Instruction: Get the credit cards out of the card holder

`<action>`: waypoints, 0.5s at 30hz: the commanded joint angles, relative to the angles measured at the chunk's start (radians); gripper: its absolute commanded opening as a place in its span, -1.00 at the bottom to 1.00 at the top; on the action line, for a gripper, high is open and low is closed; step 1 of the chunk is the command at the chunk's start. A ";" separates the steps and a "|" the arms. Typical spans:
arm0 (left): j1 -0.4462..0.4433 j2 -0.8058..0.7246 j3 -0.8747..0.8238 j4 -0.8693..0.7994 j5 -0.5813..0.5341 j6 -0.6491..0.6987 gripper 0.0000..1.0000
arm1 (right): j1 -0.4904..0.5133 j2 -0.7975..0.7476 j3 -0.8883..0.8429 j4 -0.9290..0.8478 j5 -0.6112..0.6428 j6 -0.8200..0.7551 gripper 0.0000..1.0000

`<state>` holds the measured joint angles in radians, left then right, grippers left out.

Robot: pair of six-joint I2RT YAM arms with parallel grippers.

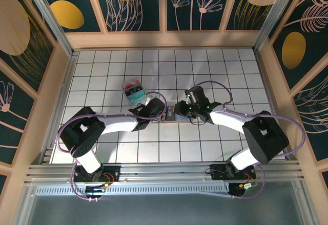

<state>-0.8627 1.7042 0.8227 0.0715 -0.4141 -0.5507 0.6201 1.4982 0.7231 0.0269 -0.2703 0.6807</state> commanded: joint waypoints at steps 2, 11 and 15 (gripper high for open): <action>0.007 0.046 0.032 0.002 0.021 0.011 0.98 | 0.006 0.037 0.031 0.048 -0.053 0.011 -0.49; 0.013 0.047 0.015 -0.016 0.021 -0.002 0.98 | 0.003 0.116 0.052 0.046 -0.069 0.009 -0.54; 0.015 0.048 0.007 -0.022 0.018 0.000 0.98 | 0.003 0.136 0.047 0.051 -0.064 0.013 -0.55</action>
<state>-0.8543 1.7496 0.8341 0.0696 -0.3996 -0.5507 0.6209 1.6188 0.7486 0.0574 -0.3241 0.6876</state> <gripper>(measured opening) 0.988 0.229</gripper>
